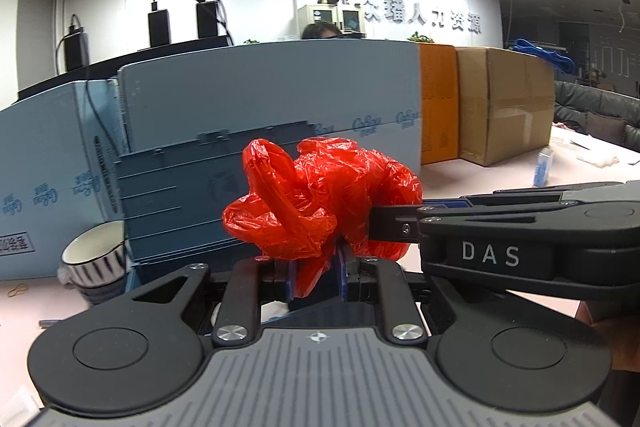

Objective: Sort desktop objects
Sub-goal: 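Lift the red plastic bag in the right tool toward the teal box, then carry the red bag in the right tool over the open teal box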

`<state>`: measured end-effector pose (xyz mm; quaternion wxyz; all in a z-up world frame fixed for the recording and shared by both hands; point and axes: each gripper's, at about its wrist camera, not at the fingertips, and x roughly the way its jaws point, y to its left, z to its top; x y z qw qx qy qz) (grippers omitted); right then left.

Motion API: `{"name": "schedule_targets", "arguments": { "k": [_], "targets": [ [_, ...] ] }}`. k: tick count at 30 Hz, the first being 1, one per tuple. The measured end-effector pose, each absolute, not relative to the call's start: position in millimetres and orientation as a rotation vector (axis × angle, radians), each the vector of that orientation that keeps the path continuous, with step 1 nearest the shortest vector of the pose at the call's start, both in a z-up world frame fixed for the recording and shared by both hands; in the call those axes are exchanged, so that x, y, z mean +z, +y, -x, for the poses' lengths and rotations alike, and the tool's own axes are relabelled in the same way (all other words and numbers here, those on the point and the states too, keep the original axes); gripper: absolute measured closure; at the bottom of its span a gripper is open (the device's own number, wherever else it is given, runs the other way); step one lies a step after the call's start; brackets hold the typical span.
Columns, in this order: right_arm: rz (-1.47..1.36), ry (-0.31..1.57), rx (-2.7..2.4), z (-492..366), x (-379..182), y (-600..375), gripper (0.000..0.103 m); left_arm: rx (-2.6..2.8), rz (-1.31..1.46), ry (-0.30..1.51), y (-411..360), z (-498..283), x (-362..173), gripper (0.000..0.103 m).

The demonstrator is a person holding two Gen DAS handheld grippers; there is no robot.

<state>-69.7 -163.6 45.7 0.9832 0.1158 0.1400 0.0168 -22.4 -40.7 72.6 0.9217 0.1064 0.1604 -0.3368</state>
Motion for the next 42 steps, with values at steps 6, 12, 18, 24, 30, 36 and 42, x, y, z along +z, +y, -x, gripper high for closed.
{"name": "schedule_targets", "arguments": {
  "k": [6, 12, 18, 24, 30, 36, 42],
  "targets": [
    [-0.228, 0.29, 0.065, 59.0, 45.4, -148.6, 0.075, -0.65, -0.205, 0.335, -24.4, 15.7, 71.6, 0.088],
    [-0.228, 0.302, 0.107, 47.3, 42.7, -134.4, 0.075, -0.608, -0.205, 0.346, -8.4, 11.5, 69.8, 0.088],
    [-0.226, 0.313, 0.141, 35.1, 41.2, -123.9, 0.075, -0.571, -0.2, 0.358, 2.0, 6.1, 68.7, 0.088],
    [-0.22, 0.33, 0.134, 24.7, 41.4, -122.3, 0.075, -0.559, -0.199, 0.38, -1.5, -4.0, 68.0, 0.088],
    [-0.221, 0.336, 0.101, 25.2, 42.2, -129.8, 0.075, -0.583, -0.205, 0.384, -12.4, -8.7, 67.6, 0.088],
    [-0.228, 0.347, 0.044, 30.0, 44.1, -143.4, 0.075, -0.63, -0.233, 0.386, -32.0, -9.8, 69.0, 0.088],
    [-0.221, 0.349, 0.009, 32.2, 47.7, -149.5, 0.075, -0.654, -0.252, 0.385, -44.3, -10.8, 71.6, 0.088]
  ]
}}
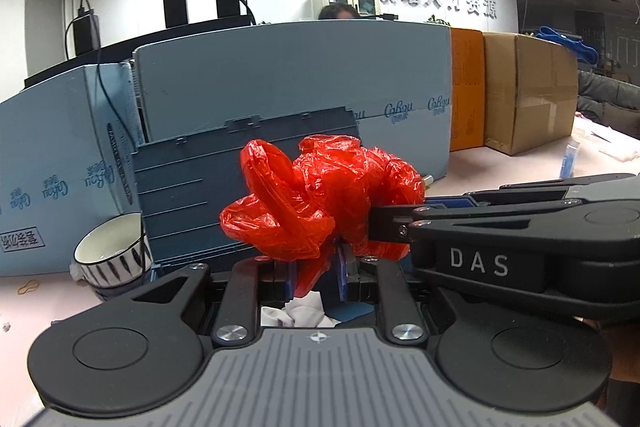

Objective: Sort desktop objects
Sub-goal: 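Carry the red bag in the right tool over the open teal box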

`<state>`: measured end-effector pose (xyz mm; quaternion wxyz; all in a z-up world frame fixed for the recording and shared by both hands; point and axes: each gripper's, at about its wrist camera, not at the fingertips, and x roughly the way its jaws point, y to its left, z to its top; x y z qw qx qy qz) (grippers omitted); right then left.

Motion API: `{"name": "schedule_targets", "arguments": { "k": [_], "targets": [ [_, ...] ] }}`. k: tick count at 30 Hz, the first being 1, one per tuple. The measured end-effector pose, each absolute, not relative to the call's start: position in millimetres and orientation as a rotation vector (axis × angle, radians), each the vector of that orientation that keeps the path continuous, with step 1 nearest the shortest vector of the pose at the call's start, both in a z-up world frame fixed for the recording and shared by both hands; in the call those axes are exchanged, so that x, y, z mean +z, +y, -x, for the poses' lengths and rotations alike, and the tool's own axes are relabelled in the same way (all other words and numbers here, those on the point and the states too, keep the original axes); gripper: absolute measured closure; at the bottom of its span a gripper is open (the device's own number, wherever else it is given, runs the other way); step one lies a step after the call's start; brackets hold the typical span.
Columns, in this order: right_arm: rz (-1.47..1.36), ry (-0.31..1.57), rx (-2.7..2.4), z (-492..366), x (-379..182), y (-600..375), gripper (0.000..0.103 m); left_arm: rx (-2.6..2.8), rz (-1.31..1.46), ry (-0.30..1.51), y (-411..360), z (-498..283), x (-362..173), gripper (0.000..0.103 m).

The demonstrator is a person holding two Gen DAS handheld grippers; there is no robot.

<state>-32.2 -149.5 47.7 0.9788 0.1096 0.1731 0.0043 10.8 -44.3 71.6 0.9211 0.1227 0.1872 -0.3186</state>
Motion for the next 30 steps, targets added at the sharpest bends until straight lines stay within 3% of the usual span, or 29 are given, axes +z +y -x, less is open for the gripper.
{"name": "schedule_targets", "arguments": {
  "k": [30],
  "targets": [
    [-0.207, 0.405, 0.063, 2.4, 36.1, -145.2, 0.075, -0.604, -0.274, 0.44, -38.8, -32.1, 61.0, 0.088]
  ]
}}
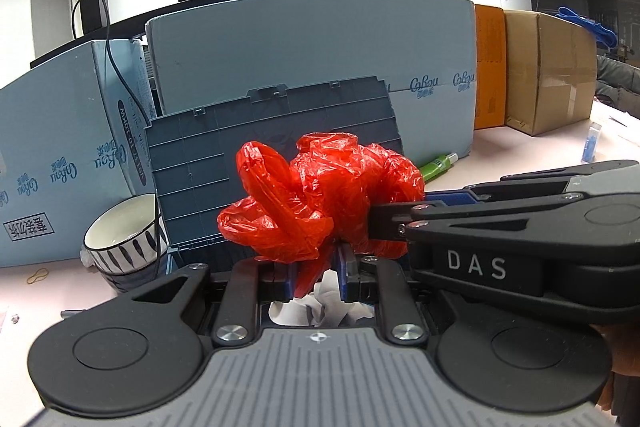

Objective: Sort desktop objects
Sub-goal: 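Carry the red bag in the right tool over the open teal box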

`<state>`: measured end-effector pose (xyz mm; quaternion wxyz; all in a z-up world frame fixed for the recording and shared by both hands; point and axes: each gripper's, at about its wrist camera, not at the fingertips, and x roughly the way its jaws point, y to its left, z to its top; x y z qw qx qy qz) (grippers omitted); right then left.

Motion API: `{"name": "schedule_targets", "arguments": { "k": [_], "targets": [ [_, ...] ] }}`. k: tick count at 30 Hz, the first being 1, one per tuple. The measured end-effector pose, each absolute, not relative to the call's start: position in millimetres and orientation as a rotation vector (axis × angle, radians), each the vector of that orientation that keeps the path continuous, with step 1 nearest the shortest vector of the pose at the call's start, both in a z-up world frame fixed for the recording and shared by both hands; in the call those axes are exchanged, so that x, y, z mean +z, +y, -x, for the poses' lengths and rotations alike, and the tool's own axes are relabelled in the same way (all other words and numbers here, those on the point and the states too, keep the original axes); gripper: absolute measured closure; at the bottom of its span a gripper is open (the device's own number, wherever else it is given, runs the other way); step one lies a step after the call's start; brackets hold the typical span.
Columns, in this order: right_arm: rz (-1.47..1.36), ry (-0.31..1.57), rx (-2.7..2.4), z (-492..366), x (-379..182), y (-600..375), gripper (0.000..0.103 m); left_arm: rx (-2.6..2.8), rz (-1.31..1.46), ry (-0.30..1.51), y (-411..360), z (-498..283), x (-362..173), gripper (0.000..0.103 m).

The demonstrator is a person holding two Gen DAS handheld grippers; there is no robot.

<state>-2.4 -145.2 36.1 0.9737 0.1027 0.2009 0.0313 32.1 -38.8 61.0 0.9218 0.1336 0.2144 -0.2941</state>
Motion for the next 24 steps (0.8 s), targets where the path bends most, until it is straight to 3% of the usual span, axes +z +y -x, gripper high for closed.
{"name": "schedule_targets", "arguments": {
  "k": [24],
  "targets": [
    [-0.232, 0.421, 0.189, -12.2, 27.9, -129.9, 0.075, -0.507, -0.254, 0.452, -10.4, -30.3, 57.6, 0.088]
  ]
}}
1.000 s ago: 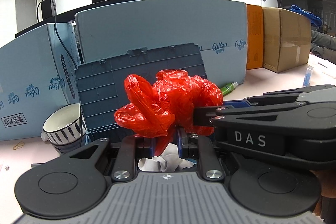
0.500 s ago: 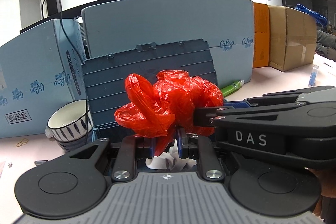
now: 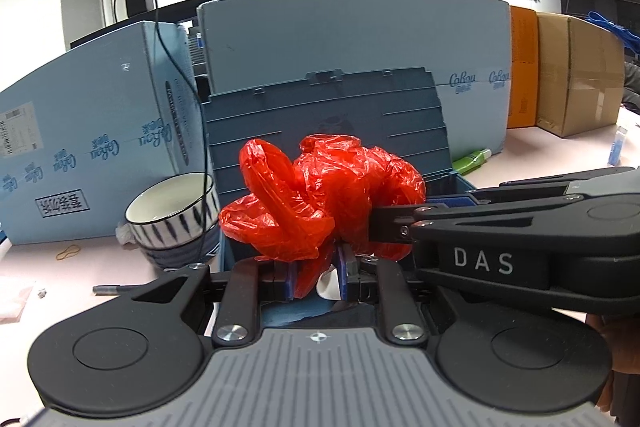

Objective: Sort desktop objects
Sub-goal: 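Carry the red bag in the right tool over the open teal box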

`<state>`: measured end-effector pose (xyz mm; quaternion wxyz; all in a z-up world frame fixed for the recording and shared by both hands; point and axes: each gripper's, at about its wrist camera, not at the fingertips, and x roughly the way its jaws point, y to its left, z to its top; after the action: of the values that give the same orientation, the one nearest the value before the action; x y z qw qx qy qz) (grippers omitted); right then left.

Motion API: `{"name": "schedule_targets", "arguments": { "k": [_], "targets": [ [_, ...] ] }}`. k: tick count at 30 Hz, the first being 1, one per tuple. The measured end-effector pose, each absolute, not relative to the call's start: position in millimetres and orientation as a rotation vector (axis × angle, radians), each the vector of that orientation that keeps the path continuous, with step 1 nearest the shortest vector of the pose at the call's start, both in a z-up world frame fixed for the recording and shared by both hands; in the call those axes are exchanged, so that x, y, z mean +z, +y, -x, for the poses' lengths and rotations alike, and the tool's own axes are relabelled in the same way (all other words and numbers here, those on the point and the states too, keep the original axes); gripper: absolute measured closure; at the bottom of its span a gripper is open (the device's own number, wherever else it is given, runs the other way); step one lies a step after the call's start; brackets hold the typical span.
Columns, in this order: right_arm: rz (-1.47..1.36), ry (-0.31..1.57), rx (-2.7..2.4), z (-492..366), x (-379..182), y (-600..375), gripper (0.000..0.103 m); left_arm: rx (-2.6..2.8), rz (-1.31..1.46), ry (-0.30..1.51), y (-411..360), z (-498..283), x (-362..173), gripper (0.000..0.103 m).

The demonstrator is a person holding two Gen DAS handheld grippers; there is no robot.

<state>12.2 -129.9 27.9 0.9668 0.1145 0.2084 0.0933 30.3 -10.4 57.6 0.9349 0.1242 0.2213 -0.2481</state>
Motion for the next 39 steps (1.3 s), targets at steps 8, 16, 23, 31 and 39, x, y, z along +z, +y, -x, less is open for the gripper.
{"name": "schedule_targets", "arguments": {
  "k": [8, 16, 23, 31, 39],
  "targets": [
    [-0.245, 0.426, 0.194, -11.7, 26.5, -131.5, 0.075, -0.504, -0.263, 0.453, -11.5, -28.6, 57.3, 0.088],
    [-0.269, 0.436, 0.169, -9.2, 23.8, -137.8, 0.075, -0.521, -0.284, 0.456, -20.2, -29.8, 54.9, 0.088],
    [-0.272, 0.448, 0.161, -10.6, 22.7, -140.5, 0.075, -0.528, -0.295, 0.481, -25.0, -33.4, 55.7, 0.088],
    [-0.291, 0.474, 0.16, -12.3, 18.9, -145.5, 0.075, -0.529, -0.314, 0.504, -29.2, -36.3, 52.9, 0.088],
    [-0.311, 0.496, 0.159, -12.4, 15.5, -148.8, 0.075, -0.529, -0.328, 0.517, -31.9, -38.4, 50.2, 0.088]
  ]
}}
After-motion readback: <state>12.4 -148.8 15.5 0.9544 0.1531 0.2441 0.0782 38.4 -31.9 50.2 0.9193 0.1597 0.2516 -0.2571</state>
